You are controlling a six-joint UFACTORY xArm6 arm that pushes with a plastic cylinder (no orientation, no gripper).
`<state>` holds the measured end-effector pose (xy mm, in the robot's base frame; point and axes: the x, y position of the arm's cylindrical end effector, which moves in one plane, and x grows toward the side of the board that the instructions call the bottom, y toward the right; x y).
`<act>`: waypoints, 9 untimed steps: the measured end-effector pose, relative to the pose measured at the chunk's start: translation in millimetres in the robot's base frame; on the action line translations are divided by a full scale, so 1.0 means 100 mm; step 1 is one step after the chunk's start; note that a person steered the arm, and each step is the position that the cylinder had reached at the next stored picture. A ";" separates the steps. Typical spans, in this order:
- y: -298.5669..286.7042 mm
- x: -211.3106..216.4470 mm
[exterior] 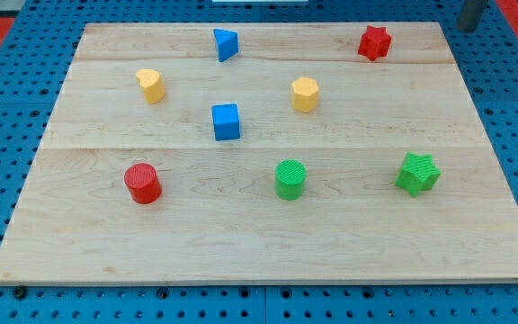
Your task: Push the red star parallel to the yellow hexagon
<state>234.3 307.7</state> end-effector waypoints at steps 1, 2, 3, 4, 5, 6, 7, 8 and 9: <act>-0.54 0.52; -0.69 0.20; -0.35 0.01; -1.11 -0.37; -1.78 0.01; -1.57 -0.19; -1.54 -0.32; -1.15 -0.17; -0.94 0.17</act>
<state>251.1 214.1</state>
